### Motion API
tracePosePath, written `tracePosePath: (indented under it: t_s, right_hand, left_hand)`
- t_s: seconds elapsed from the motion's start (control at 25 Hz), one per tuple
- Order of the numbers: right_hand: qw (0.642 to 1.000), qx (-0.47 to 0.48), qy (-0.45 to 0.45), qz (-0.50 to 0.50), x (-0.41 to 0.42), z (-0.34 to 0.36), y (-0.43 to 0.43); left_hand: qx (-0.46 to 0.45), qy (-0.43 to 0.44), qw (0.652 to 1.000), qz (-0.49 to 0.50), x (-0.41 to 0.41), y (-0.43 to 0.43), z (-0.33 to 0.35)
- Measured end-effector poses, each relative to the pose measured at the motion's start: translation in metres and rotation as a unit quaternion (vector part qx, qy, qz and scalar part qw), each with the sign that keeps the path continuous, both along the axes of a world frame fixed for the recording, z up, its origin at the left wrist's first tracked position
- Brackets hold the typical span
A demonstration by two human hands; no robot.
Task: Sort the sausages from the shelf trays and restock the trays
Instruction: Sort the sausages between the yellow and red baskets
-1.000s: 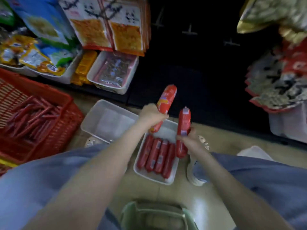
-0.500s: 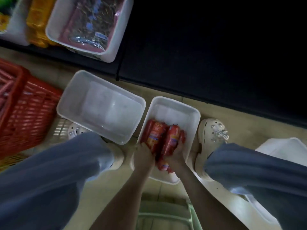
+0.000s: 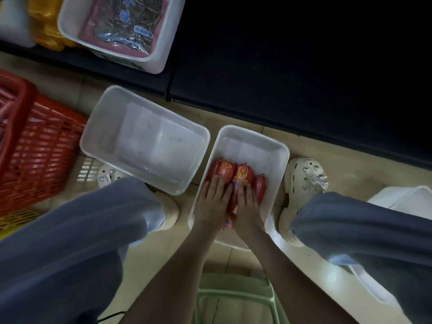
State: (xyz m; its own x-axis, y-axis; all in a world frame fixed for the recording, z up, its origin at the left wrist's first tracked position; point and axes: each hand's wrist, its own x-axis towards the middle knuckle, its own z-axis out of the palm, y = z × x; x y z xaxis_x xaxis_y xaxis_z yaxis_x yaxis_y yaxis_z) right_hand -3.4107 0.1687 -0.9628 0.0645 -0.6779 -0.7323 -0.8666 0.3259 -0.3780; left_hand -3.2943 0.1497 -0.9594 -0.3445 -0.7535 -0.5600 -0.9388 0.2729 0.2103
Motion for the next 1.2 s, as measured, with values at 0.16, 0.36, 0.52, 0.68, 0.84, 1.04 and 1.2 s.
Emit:
tracePosePath:
  t_s: [0.16, 0.36, 0.52, 0.68, 0.84, 1.04, 1.2]
  right_hand:
    - [0.998, 0.03, -0.045, -0.027, 0.0, 0.004, -0.006]
    - [0.998, -0.065, 0.014, -0.007, 0.016, 0.051, -0.032]
    - [0.985, -0.17, -0.041, -0.004, 0.06, 0.129, -0.081]
    - [0.952, -0.273, -0.102, 0.092, 0.133, 0.213, -0.126]
    - [0.902, -0.33, -0.173, 0.219, 0.24, 0.275, -0.146]
    - [0.834, -0.319, -0.194, 0.405, 0.386, 0.271, -0.153]
    - [0.76, -0.306, -0.166, 0.55, 0.484, 0.2, -0.167]
  left_hand:
    - [0.025, -0.049, 0.998, 0.024, 0.015, -0.003, 0.002]
    - [-0.005, 0.022, 0.993, 0.12, 0.026, -0.031, 0.059]
    - [-0.089, -0.02, 0.983, 0.161, 0.057, -0.078, 0.141]
    - [-0.226, -0.051, 0.952, 0.2, 0.14, -0.107, 0.233]
    - [-0.321, -0.047, 0.905, 0.275, 0.269, -0.095, 0.299]
    - [-0.312, -0.091, 0.848, 0.418, 0.434, -0.007, 0.252]
    - [-0.233, -0.116, 0.841, 0.474, 0.503, 0.049, 0.169]
